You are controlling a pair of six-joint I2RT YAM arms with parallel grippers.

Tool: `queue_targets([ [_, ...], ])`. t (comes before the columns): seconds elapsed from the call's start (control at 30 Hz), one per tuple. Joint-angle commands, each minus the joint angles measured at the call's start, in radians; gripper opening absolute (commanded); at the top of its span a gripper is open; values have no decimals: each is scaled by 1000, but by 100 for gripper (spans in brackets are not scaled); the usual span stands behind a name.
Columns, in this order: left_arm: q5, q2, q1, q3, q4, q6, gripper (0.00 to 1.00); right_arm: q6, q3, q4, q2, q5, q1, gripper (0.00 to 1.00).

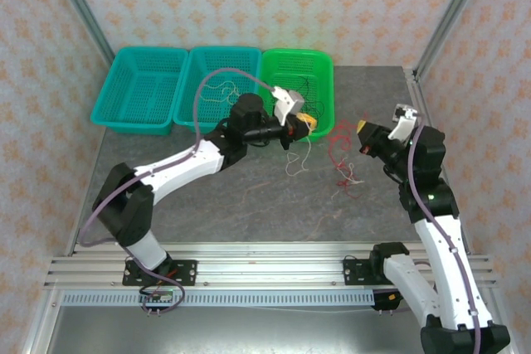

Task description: Untangle the cables

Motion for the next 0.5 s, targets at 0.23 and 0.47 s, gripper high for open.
queue_targets([
  [0.23,-146,-231,47,102,-171,46,0,42,-117,75,15,173,4,0],
  [0.47,-334,-210,97,399,-335,201,0,72,-135,97,39,138,5,0],
])
